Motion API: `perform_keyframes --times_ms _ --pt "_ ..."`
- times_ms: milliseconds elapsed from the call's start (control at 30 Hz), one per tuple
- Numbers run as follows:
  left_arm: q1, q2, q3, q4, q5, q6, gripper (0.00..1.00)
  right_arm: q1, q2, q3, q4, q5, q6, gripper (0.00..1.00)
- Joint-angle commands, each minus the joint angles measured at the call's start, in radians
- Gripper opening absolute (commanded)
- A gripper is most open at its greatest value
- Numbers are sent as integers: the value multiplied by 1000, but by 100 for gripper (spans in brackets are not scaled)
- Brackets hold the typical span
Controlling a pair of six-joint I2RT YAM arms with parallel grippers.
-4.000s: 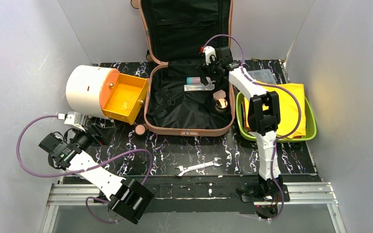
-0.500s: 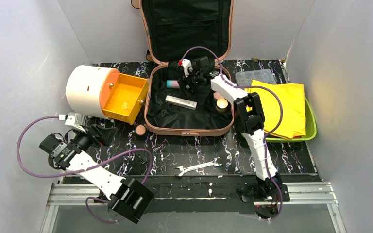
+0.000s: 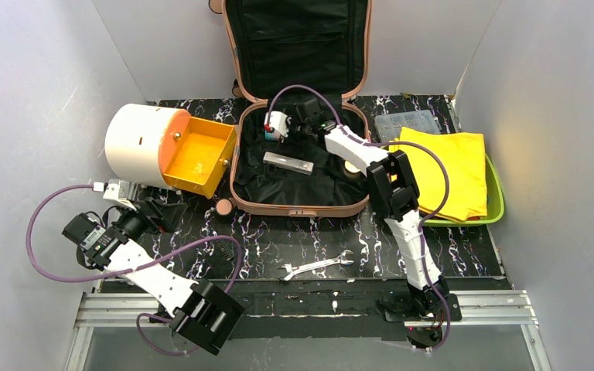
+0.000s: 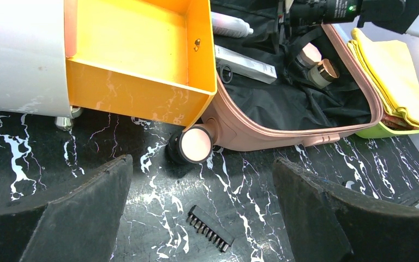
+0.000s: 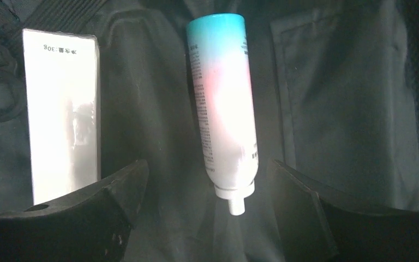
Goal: Open, take out, and arrange the luggage
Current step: Pick up the makeup from the center of the board.
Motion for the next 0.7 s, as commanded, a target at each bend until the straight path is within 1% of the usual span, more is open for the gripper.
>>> perform_keyframes --times_ms 0,167,233,333,367,667 --pt "7 4 14 -23 29 17 99 32 46 -13 122 145 -161 89" --pt "7 8 14 -23 24 20 99 46 115 34 162 230 -204 86" --pt "6 12 13 -23 24 22 99 46 135 47 169 246 -214 83" --pt "6 18 14 -25 23 24 99 46 151 48 184 251 -234 75" --pt "7 21 14 -25 24 25 99 45 156 47 187 253 -241 74" --pt "7 19 13 -28 20 28 99 45 210 70 195 274 -274 73"
